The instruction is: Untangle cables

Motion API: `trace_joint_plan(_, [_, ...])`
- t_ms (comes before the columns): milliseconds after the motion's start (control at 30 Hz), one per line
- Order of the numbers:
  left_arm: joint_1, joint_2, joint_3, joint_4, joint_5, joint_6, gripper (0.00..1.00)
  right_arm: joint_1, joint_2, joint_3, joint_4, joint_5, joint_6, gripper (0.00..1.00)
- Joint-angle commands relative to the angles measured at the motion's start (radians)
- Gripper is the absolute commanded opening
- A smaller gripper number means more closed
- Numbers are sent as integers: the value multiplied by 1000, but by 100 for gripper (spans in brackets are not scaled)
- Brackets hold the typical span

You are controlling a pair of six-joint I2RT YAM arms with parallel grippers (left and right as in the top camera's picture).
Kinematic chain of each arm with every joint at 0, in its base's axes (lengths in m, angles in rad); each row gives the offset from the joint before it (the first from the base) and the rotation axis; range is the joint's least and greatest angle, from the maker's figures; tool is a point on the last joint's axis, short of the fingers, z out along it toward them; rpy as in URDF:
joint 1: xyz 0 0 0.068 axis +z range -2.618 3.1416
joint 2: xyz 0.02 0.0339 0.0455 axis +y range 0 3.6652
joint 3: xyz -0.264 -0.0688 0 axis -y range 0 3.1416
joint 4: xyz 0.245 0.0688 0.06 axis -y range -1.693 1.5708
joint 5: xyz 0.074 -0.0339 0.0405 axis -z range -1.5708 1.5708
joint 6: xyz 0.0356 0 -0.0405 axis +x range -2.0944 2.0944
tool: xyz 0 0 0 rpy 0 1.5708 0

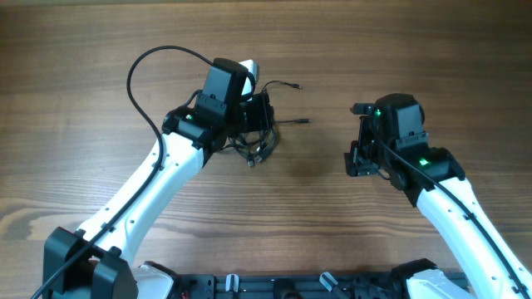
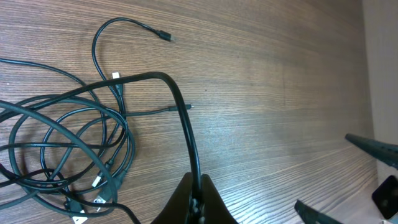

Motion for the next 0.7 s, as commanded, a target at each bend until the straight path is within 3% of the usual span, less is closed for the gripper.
trace_joint_plan(0, [-2, 7, 7, 25, -21, 8, 4, -2, -8, 16, 27, -135, -103, 100])
trace_joint_plan(100, [33, 7, 8, 75, -19, 8, 4, -2, -3, 16, 149, -261, -498, 100])
trace_joint_plan(200, [114, -9, 10, 174, 50, 9, 4, -2, -3, 16, 161, -419, -743, 100])
trace_joint_plan(300, [186, -13, 10, 264, 172, 42, 4, 5, -3, 16, 219, -417, -842, 100])
trace_joint_plan(433, [243, -13, 10, 266, 301, 132, 4, 34, 56, 16, 330, -343, -1120, 100])
trace_joint_plan(600, [284, -13, 10, 266, 418, 173, 4, 158, 255, 16, 549, -349, -1259, 79])
trace_joint_plan(667, [304, -13, 10, 266, 418, 170, 4, 217, 352, 16, 616, -365, -1257, 81])
